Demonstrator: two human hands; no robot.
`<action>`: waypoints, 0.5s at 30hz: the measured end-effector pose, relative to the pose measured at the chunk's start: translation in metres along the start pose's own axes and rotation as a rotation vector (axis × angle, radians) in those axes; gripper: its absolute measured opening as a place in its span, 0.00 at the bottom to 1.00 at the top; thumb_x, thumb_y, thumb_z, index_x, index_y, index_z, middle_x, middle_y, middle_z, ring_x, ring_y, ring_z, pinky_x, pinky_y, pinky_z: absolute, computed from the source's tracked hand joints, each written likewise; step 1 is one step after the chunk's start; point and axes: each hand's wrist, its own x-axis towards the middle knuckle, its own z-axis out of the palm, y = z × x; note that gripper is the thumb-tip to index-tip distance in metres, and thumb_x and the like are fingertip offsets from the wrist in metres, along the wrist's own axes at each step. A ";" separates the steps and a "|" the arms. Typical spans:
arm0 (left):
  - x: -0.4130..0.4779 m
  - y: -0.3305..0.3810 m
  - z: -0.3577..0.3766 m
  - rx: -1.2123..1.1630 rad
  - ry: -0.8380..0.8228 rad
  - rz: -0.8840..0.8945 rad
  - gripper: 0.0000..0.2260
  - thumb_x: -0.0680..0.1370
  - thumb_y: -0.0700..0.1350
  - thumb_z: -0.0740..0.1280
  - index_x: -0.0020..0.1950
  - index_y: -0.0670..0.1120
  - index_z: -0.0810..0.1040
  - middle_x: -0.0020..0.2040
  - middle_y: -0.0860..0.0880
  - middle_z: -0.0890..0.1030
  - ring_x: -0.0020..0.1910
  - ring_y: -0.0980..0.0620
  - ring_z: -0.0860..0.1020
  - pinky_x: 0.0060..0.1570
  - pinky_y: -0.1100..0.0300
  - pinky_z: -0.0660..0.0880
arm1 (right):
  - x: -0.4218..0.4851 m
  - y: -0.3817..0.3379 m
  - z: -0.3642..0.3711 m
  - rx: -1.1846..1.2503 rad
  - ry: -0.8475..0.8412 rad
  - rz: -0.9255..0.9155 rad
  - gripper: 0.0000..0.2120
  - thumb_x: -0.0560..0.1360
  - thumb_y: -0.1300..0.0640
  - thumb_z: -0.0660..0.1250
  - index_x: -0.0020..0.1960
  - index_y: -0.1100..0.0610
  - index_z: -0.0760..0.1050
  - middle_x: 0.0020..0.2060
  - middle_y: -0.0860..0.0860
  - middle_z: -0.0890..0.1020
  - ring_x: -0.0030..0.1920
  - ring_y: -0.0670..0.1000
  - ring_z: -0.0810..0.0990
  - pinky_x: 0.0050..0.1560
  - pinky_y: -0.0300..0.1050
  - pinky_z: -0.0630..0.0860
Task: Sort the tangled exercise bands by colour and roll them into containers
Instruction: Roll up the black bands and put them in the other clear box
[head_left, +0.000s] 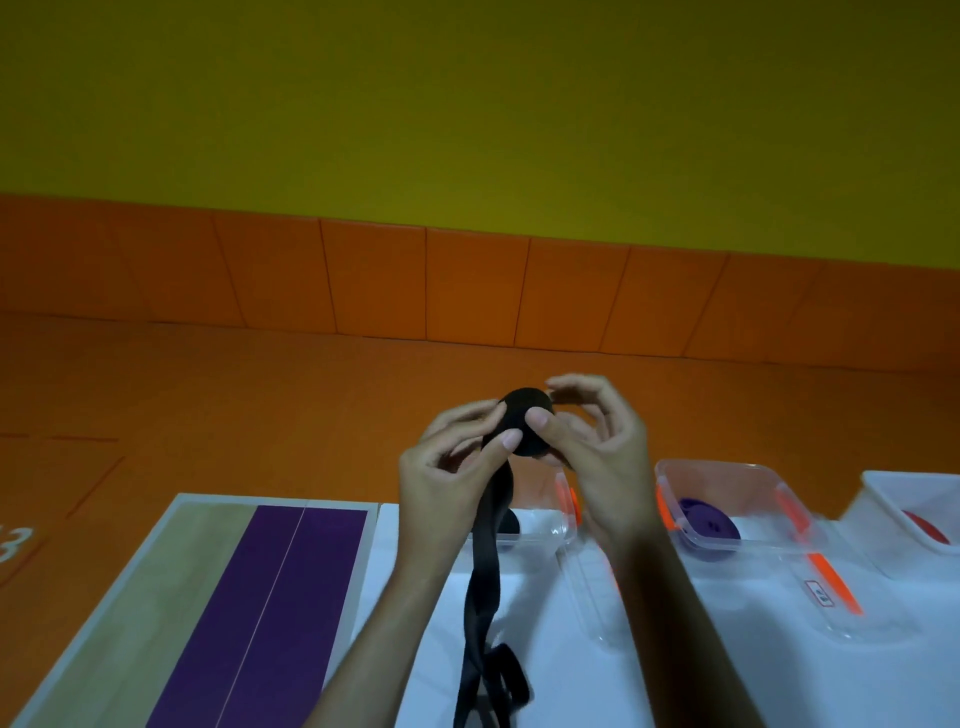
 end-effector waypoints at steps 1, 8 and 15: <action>0.001 -0.001 -0.002 -0.001 -0.020 -0.016 0.12 0.75 0.42 0.77 0.59 0.47 0.87 0.56 0.52 0.86 0.58 0.54 0.84 0.57 0.60 0.79 | -0.002 0.003 0.000 0.031 -0.010 0.023 0.13 0.72 0.57 0.78 0.56 0.56 0.81 0.55 0.56 0.85 0.55 0.59 0.87 0.49 0.56 0.86; 0.001 0.011 -0.004 -0.016 0.038 -0.077 0.12 0.72 0.41 0.80 0.55 0.47 0.87 0.51 0.51 0.88 0.55 0.53 0.86 0.57 0.57 0.81 | -0.001 0.011 -0.010 -0.087 -0.019 0.036 0.10 0.69 0.56 0.80 0.44 0.54 0.80 0.49 0.56 0.86 0.53 0.54 0.85 0.53 0.47 0.82; 0.013 0.011 -0.011 0.071 -0.113 -0.003 0.15 0.75 0.43 0.77 0.61 0.48 0.86 0.58 0.51 0.84 0.60 0.54 0.82 0.59 0.61 0.78 | 0.003 -0.007 -0.004 0.018 0.030 0.056 0.13 0.71 0.55 0.78 0.55 0.52 0.83 0.52 0.54 0.87 0.51 0.56 0.88 0.49 0.49 0.85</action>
